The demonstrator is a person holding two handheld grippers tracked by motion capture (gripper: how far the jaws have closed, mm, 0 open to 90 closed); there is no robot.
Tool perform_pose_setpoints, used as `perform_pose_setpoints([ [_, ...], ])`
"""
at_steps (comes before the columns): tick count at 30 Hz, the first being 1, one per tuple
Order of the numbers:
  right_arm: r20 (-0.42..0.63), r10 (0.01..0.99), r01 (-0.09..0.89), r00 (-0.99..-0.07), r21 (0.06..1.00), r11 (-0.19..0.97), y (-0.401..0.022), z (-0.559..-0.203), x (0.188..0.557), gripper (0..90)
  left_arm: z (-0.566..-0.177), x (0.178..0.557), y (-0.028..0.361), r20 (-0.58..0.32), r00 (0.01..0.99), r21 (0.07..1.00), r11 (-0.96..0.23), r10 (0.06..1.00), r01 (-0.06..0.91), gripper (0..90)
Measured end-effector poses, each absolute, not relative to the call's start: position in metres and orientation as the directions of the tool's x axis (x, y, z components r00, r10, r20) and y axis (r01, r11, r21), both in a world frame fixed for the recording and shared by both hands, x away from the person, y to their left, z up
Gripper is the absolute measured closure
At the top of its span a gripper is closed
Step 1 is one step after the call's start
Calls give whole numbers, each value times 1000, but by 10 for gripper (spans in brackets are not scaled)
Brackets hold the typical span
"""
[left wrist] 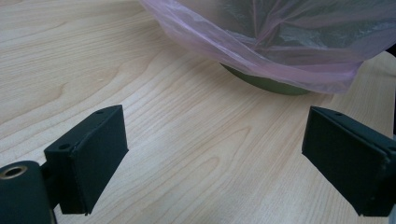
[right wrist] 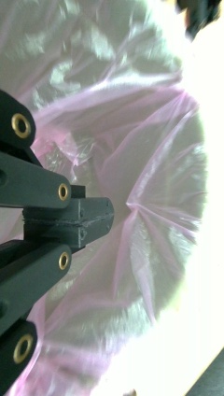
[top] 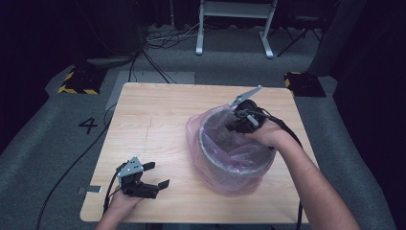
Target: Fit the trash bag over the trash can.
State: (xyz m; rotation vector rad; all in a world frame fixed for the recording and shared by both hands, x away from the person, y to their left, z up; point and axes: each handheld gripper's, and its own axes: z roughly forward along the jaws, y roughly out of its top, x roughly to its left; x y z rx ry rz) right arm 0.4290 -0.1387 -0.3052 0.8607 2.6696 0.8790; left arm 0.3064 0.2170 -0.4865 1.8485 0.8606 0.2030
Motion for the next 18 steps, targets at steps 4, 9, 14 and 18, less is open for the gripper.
perform_pose_setpoints([
  [4,15,594,459,-804,651,605,-151,-292,424,900,-487,307,216,-242,731,858,-211,638,468,68],
  [9,38,603,431,-797,736,522,-176,-273,415,900,-488,307,215,-239,730,854,-218,641,472,68],
  [14,60,616,400,-785,809,431,-203,-258,403,900,-488,307,215,-237,734,854,-225,637,470,68],
  [18,65,631,395,-773,828,399,-226,-256,396,900,-488,307,214,-241,731,854,-219,638,472,68],
])
